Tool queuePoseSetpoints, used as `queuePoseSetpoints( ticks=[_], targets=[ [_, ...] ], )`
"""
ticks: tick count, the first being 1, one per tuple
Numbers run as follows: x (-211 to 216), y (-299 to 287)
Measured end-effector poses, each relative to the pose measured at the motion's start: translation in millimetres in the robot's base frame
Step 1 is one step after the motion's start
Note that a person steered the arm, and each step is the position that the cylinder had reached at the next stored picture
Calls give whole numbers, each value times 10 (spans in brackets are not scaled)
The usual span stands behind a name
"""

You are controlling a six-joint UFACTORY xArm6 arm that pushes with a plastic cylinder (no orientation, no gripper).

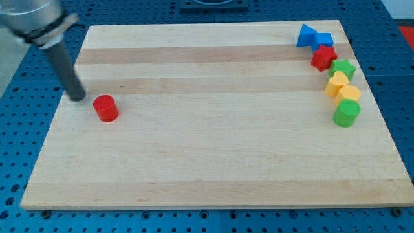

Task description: Move the red circle towards the bottom of the green circle

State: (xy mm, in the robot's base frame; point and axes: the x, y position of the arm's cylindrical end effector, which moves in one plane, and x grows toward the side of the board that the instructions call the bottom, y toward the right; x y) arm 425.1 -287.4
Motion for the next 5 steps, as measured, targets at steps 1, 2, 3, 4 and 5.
queuePoseSetpoints(
  ticks=[1,2,3,4,5],
  targets=[
    [331,-73],
    [446,553],
    [397,785],
    [230,328],
    [-20,330]
  ],
)
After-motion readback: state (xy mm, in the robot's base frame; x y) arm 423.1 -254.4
